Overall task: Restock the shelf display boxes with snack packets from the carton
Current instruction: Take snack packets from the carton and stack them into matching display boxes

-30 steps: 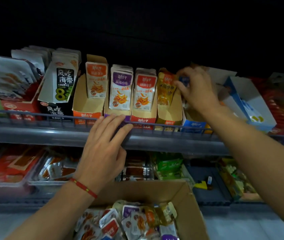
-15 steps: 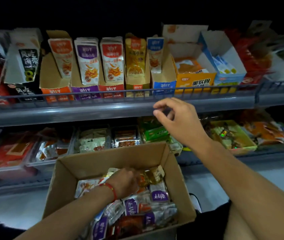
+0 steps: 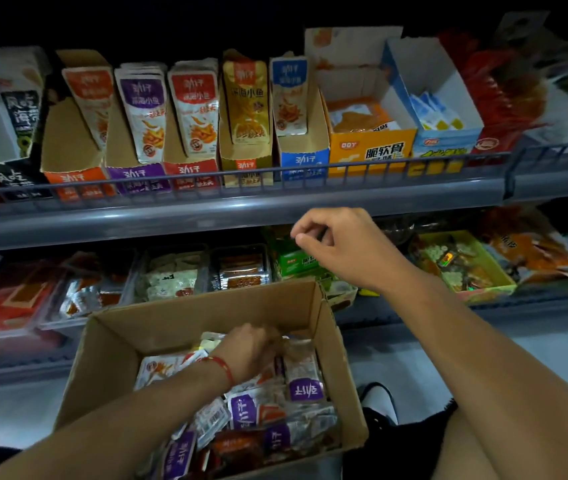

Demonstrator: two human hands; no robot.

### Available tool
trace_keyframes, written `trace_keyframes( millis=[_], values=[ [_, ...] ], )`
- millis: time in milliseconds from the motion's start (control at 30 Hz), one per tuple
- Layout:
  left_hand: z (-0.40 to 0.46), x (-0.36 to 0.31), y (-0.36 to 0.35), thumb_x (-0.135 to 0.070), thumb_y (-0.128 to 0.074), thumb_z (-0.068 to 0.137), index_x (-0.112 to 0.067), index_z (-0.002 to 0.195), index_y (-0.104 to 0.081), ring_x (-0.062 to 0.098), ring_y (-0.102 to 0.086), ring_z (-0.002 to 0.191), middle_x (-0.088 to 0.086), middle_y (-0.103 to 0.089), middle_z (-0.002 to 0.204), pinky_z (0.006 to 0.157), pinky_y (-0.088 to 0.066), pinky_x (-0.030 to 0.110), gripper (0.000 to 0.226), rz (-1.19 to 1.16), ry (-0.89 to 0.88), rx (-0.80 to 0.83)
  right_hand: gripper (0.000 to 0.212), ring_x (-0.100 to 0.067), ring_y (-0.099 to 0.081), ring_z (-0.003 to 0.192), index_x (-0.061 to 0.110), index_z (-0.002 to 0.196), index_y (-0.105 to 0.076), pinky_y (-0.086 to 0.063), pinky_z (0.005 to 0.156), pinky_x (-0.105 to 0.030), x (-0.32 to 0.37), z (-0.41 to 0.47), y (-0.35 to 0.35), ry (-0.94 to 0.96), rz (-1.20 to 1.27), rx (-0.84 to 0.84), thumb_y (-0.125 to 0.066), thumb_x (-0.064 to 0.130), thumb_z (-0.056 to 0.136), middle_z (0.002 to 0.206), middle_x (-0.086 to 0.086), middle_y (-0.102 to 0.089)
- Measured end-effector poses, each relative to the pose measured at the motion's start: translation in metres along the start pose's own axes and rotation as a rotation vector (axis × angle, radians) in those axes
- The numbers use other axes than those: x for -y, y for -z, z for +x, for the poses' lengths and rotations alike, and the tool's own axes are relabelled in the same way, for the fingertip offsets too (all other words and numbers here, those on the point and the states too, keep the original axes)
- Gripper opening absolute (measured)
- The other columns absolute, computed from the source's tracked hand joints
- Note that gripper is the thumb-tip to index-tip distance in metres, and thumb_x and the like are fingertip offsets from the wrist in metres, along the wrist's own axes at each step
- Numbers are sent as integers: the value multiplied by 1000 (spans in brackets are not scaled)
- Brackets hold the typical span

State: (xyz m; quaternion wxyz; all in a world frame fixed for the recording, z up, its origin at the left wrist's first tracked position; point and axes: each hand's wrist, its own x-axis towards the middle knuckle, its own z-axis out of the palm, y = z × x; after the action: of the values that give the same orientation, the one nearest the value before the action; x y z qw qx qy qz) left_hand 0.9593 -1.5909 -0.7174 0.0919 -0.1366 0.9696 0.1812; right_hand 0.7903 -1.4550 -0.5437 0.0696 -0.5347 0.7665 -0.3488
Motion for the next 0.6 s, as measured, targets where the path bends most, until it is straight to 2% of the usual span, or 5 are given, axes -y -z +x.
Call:
trace_keyframes(
  millis=[100, 200, 400, 500, 600],
  values=[
    [-24, -1, 49, -27, -57, 96, -28, 117, -69, 11, -68, 81, -4, -74, 93, 74, -57, 31, 24, -158, -18, -77, 16, 10, -61, 94, 31, 111, -72, -49, 82, -15, 1, -6, -3, 9, 3, 331, -68, 29, 96, 102, 20, -68],
    [-44, -3, 101, -20, -64, 95, -28, 100, -70, 7, -67, 76, -7, -72, 87, 68, -57, 29, 11, -365, -116, -132, 31, 3, -62, 106, 32, 123, -67, -53, 90, -23, 6, -11, -17, 2, -52, 569, -71, 36, 93, 117, 15, -68],
    [-59, -7, 145, -17, -70, 87, -6, 102, -68, 21, -72, 82, 13, -74, 92, 74, -61, 38, 19, -852, -94, -340, 13, 0, -70, 86, 31, 97, -70, -61, 75, -43, 18, -7, -28, -37, -52, 426, -73, 42, 90, 92, 11, -75],
    [-62, -11, 150, -20, -72, 83, -10, 101, -70, 21, -74, 79, 10, -76, 90, 67, -61, 32, 21, -924, -57, -449, 10, -9, -74, 73, 28, 94, -70, -63, 66, -42, 25, -6, -30, -138, 93, 353, -73, 37, 92, 86, 7, -76],
    [-66, -14, 154, -15, -74, 84, -9, 104, -69, 21, -74, 79, 11, -76, 90, 65, -61, 31, 21, -1058, 26, -542, 8, -16, -75, 67, 20, 95, -71, -58, 52, -28, 36, -6, -30, -217, 280, 323, -71, 28, 95, 82, 2, -77]
  ],
)
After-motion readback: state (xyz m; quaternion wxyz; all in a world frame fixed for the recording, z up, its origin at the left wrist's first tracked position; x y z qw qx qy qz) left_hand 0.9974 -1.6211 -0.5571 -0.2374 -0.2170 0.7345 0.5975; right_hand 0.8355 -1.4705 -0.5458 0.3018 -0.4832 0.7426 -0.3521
